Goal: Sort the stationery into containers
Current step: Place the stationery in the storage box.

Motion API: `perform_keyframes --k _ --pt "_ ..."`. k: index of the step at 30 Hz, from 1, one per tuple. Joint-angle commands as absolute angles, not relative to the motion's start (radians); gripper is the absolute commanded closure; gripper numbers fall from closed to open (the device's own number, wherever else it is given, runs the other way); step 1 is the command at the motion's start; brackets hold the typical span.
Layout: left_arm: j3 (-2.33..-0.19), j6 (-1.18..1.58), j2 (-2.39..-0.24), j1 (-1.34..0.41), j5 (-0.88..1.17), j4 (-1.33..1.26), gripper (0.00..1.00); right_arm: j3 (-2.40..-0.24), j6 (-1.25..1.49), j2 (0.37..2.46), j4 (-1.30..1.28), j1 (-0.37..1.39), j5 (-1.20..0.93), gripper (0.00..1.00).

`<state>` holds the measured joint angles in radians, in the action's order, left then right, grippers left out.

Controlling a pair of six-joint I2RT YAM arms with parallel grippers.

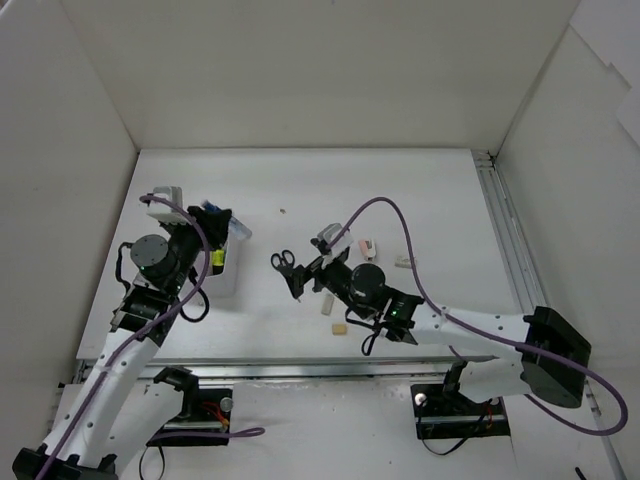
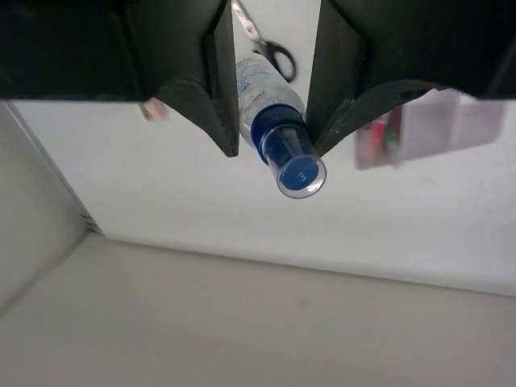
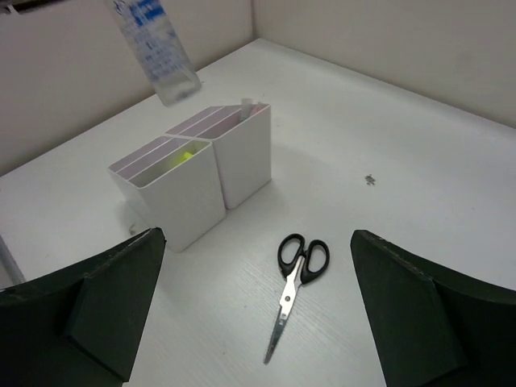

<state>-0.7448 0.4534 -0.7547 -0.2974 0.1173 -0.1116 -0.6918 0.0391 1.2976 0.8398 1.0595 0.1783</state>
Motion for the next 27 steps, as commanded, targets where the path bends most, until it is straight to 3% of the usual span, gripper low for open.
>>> perform_keyframes --k 1,9,20,27 --pt "-0.837 0.312 -0.808 -0.212 -0.086 -0.118 1.0 -0.635 0.086 1.194 0.953 1.045 0.326 0.02" --pt "-0.9 0.213 -1.047 -0.011 0.038 -0.239 1.0 -0.541 0.167 1.046 0.815 0.956 0.409 0.02" --pt "-0.847 0.156 -1.296 0.008 0.035 -0.451 1.0 -0.606 0.213 1.02 0.473 0.913 0.446 0.02" --pt "-0.845 0.169 -1.377 0.008 0.04 -0.492 1.0 -0.607 0.238 1.025 0.408 0.905 0.472 0.02"
